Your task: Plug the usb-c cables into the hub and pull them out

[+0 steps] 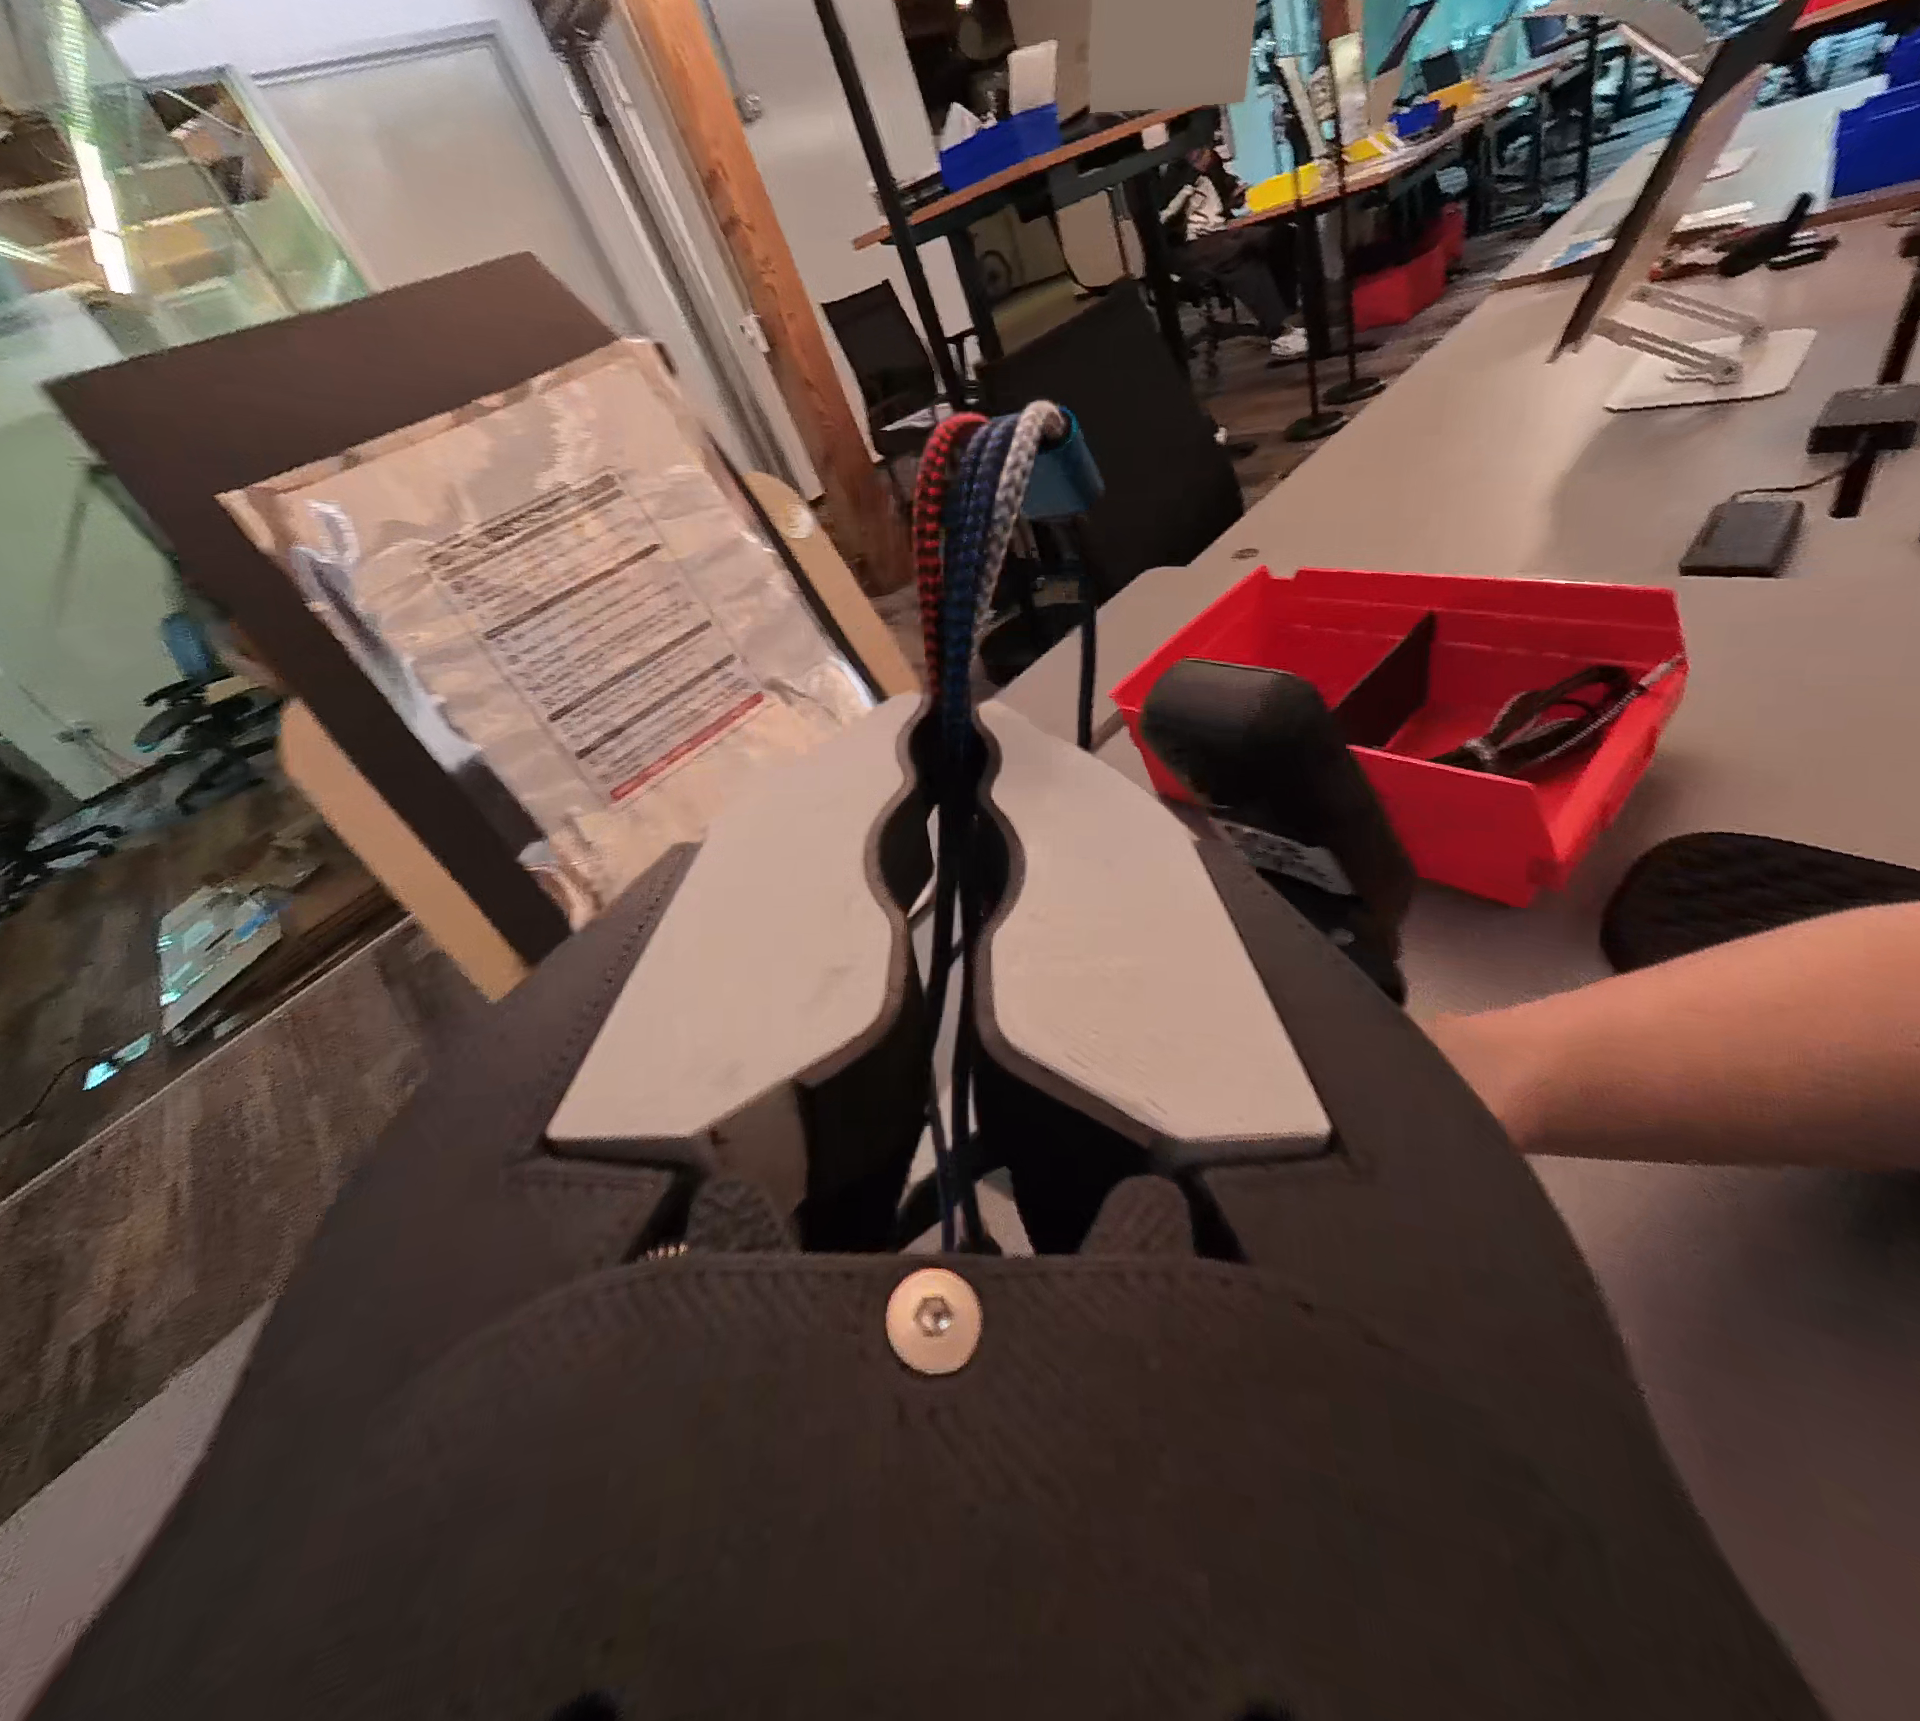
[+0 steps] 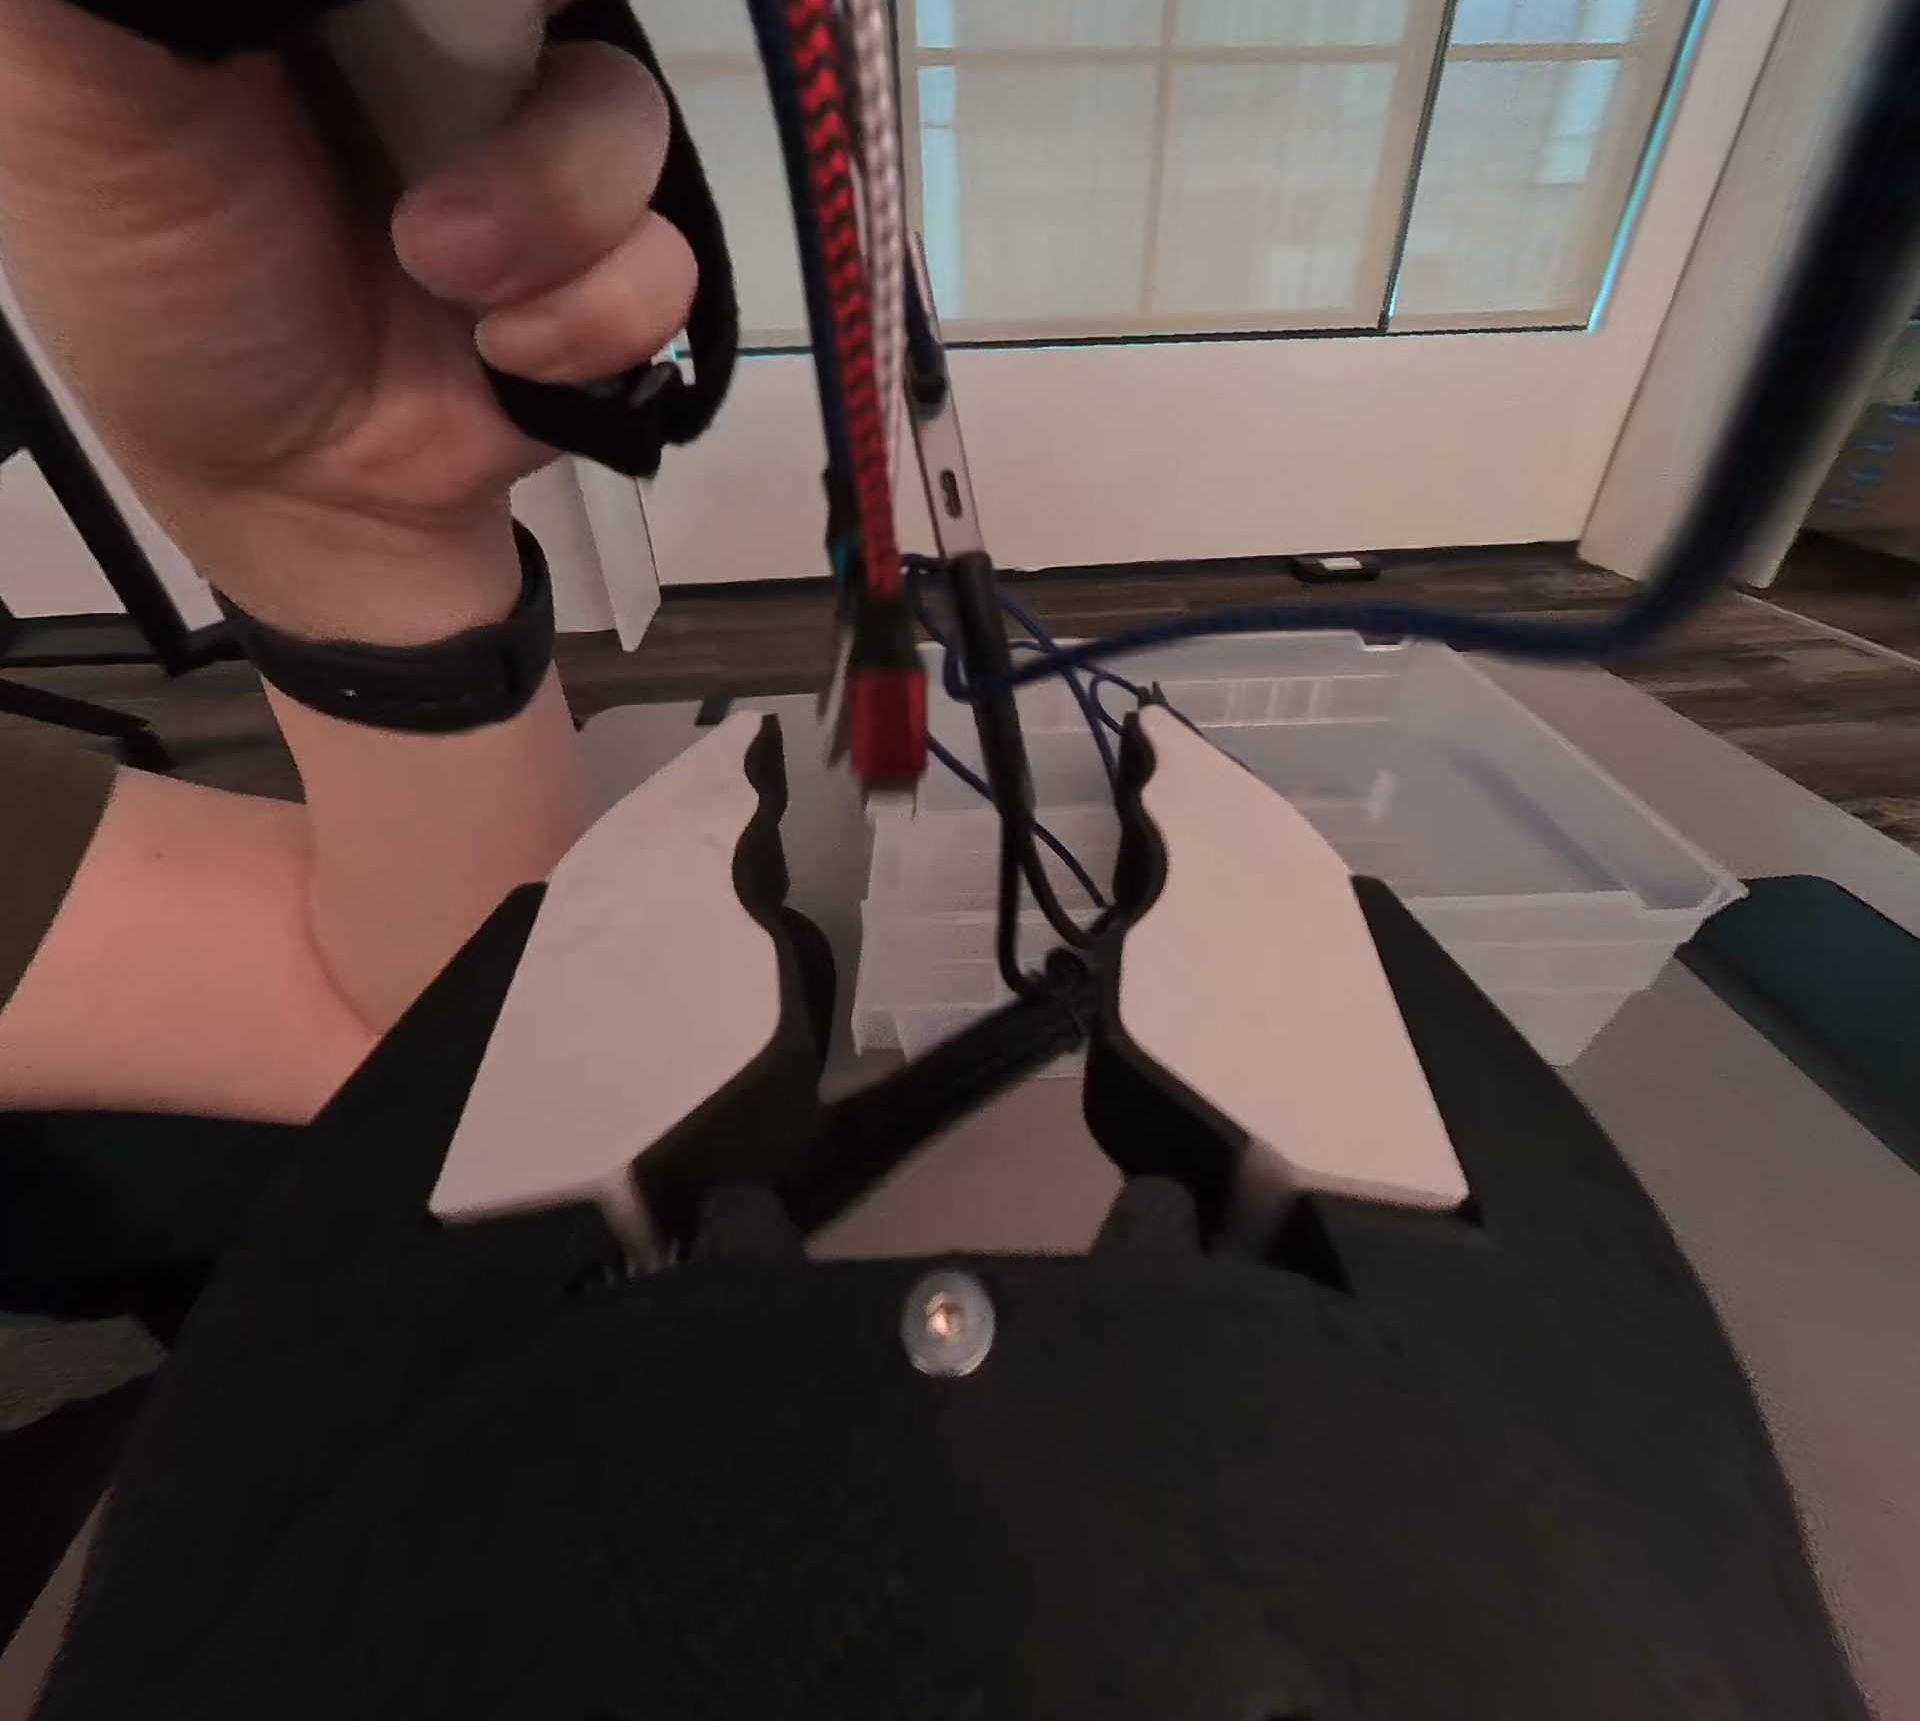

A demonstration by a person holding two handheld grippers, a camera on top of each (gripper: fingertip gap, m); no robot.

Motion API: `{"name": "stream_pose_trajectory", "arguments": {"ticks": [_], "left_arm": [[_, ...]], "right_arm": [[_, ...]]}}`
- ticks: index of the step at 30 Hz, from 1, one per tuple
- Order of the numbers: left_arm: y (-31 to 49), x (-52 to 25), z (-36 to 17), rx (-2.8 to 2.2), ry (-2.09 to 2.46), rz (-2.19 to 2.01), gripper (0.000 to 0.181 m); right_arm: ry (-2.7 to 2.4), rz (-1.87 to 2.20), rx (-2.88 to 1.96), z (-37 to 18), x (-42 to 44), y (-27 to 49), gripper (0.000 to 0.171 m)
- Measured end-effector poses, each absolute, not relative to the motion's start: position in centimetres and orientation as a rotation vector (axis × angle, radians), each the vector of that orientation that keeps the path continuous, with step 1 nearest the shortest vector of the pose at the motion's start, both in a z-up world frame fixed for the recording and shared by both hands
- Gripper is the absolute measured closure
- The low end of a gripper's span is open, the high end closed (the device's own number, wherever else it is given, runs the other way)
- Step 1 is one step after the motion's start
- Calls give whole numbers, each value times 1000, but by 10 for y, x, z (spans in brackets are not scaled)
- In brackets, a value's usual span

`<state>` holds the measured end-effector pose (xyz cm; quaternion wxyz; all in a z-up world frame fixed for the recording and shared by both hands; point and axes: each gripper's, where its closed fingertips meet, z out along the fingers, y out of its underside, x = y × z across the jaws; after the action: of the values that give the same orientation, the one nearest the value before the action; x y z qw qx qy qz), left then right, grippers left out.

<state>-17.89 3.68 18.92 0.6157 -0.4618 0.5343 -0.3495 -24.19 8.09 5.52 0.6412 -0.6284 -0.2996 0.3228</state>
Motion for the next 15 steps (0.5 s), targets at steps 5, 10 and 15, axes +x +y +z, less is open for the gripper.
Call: {"name": "stream_pose_trajectory", "arguments": {"ticks": [5, 10, 15], "left_arm": [[8, -163, 182, -1040, 1321, -1004, 180], [21, -186, 201, -1014, 1225, -994, 134], [62, -239, 205, -1122, 1176, -949, 116]], "right_arm": [[-673, 738, -1438, 54, -238, 84, 159], [-613, 582, -1431, 73, -195, 87, 161], [-503, 559, -1388, 116, -131, 72, 161]]}}
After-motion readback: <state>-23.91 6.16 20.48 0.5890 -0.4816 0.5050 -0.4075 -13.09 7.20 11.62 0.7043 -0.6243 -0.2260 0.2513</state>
